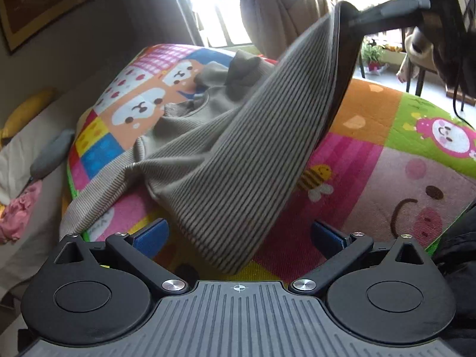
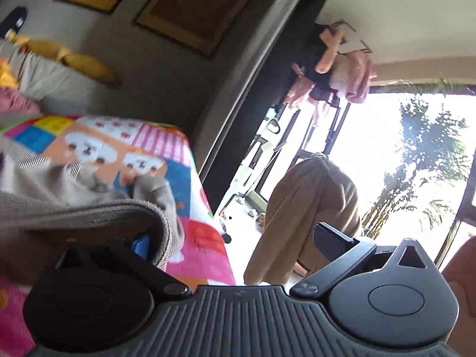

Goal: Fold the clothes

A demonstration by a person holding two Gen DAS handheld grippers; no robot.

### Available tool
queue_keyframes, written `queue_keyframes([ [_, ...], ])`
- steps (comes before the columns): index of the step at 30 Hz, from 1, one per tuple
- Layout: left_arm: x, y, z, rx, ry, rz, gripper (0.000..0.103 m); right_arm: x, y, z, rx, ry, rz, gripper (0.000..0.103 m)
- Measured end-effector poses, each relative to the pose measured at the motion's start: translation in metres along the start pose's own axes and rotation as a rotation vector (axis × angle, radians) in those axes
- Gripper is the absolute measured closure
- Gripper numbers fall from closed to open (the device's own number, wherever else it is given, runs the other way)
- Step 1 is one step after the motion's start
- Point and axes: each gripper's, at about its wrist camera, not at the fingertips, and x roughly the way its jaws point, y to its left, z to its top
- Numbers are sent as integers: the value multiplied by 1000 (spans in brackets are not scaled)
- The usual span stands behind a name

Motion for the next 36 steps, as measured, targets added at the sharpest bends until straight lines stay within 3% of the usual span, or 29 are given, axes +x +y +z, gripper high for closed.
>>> queue_keyframes([
  [2,6,-2,0,31,10,58,0,-1,-8,7,-1,-33,-10,0],
  [5,10,14,1,9,16,223,0,-4,-12,-2,-42,-15,12,0],
  [8,6,48,0,-80,22,378,0,-7,-15,-11,-84,6,35,0],
  [11,-10,80,2,-190,16,477,0,-11,-12,-18,-115,21,54,0],
  [14,-35,102,1,-233,11,589,0,-19,-11,-17,-144,8,53,0],
  [16,-55,110,-3,-250,7,592,0,-28,-15,-15,-141,9,85,0],
  [17,-64,109,-6,-252,0,559,0,-32,-18,-15,-139,10,101,0],
  [21,-69,70,-4,-166,-49,232,0,-32,-10,-17,-183,-2,79,0],
  [24,-49,12,3,53,-63,100,0,-28,-7,-9,-166,-15,73,0],
  [26,-31,-25,3,228,-46,81,0,-25,-9,-3,-150,-28,69,0],
  [28,-11,-46,-1,341,-19,109,0,-23,-10,4,-133,-41,65,0],
  [31,13,-43,-1,356,22,163,0,-24,-11,5,-141,-45,65,0],
  [36,17,-22,10,281,14,205,0,-23,-9,-4,-146,-16,83,0],
])
